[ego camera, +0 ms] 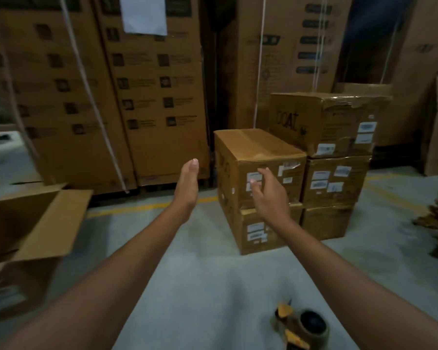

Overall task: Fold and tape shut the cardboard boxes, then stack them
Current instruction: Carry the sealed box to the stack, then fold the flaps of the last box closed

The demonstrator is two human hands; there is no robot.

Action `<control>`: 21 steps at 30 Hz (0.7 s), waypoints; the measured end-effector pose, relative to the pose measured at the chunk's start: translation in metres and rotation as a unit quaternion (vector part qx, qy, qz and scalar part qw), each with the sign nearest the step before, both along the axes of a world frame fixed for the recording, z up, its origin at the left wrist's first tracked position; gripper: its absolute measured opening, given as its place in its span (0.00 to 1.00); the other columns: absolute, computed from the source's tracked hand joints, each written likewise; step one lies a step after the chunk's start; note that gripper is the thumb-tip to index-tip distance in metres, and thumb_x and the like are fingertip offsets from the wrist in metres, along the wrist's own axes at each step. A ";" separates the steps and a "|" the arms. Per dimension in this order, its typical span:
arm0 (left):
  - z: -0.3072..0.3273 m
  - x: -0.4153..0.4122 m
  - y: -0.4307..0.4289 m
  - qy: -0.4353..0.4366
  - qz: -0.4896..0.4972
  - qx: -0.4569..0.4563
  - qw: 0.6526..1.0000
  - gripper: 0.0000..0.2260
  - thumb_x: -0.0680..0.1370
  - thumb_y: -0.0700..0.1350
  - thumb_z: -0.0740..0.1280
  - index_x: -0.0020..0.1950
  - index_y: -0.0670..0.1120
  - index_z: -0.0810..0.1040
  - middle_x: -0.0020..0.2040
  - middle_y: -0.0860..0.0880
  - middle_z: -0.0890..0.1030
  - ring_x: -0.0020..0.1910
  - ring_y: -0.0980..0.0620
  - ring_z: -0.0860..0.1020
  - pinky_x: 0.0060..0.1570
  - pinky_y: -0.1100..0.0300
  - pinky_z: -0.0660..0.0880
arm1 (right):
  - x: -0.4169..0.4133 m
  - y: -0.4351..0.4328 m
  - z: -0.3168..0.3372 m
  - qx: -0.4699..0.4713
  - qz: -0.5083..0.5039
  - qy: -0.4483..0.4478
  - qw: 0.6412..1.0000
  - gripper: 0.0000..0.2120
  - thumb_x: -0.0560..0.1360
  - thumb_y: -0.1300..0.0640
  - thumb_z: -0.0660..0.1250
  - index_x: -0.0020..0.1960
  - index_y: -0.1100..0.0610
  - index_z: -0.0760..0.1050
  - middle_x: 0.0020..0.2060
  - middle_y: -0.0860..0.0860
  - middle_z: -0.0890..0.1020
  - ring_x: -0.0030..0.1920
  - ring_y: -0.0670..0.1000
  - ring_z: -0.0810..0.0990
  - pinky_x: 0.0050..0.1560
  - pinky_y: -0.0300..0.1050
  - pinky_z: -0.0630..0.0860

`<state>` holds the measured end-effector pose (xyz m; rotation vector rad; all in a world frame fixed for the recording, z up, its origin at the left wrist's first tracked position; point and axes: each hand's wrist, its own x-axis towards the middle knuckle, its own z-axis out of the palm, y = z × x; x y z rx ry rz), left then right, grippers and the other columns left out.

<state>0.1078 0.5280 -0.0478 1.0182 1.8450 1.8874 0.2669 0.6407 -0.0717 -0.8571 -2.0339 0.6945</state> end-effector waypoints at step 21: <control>-0.022 -0.038 -0.401 -0.025 0.283 -0.021 0.958 0.23 0.85 0.58 0.51 0.73 0.47 0.69 0.67 0.52 0.74 0.70 0.53 0.67 0.65 0.55 0.61 | -0.080 -0.342 0.035 -0.090 0.281 -0.034 0.955 0.20 0.82 0.57 0.63 0.73 0.53 0.68 0.68 0.52 0.75 0.60 0.50 0.76 0.61 0.50 0.75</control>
